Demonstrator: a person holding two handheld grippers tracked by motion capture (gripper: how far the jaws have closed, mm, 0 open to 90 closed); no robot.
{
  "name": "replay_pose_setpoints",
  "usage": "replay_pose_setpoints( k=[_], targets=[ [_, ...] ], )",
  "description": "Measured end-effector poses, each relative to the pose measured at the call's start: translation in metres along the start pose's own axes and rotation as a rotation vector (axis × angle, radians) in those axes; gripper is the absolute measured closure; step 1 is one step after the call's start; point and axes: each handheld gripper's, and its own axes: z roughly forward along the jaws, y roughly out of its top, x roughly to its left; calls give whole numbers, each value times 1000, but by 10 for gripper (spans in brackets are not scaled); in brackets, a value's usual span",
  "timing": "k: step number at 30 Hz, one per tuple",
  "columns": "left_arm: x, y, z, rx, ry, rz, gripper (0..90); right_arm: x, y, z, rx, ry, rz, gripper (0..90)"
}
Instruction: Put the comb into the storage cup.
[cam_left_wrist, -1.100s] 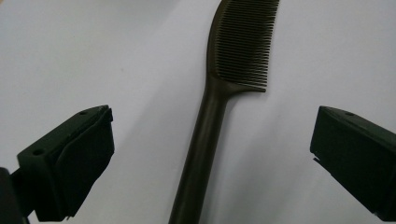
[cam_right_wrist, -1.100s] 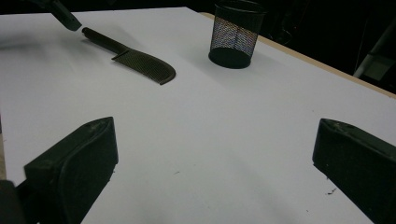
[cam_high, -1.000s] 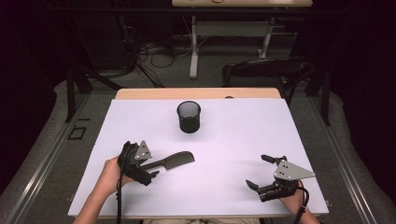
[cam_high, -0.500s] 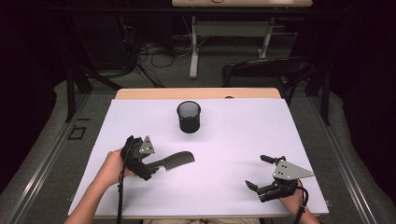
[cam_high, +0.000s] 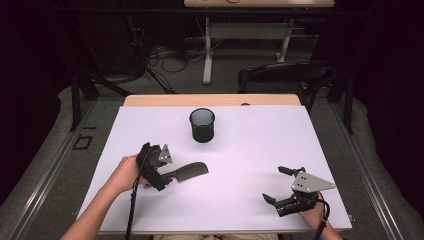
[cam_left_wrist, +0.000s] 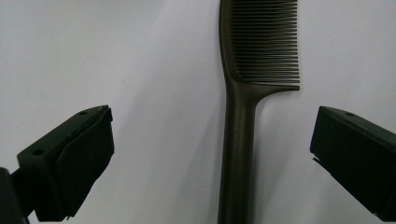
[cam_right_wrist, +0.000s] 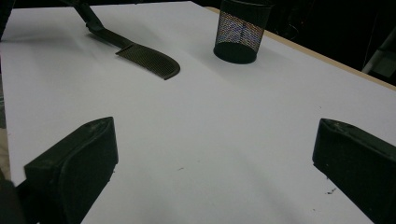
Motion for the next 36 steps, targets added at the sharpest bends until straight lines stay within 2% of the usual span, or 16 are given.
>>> replay_pose_setpoints(
  k=[2,4,7,9,10,14,18,23,29,32,34,36],
  targets=[
    [0,3,2,17,13,17,4,0,0,0,-1,0,0,0],
    [-1,5,3,28,-1,24,27,0,0,0,4,2,0,0],
    [-1,9,5,47,-11,56,96,-1,-1,1,3,2,3,0],
    [-2,10,6,63,-13,67,169,-1,-1,0,2,2,3,0],
    [-3,11,6,69,-20,73,173,-1,-1,0,2,2,2,0],
    [-2,14,8,93,-34,99,286,-1,-1,0,3,2,1,0],
    [-3,16,12,115,-63,109,448,-1,-1,1,4,3,1,0],
    [0,18,16,147,-89,119,561,0,-1,1,5,4,3,0],
    [2,19,22,180,-129,136,635,-1,-1,1,11,4,2,0],
    [1,21,24,202,-135,152,661,0,-1,1,13,6,5,0],
    [1,22,26,207,-150,152,674,0,-1,1,14,5,4,0],
    [1,22,28,215,-145,147,687,0,-1,1,14,5,3,0]
  ],
)
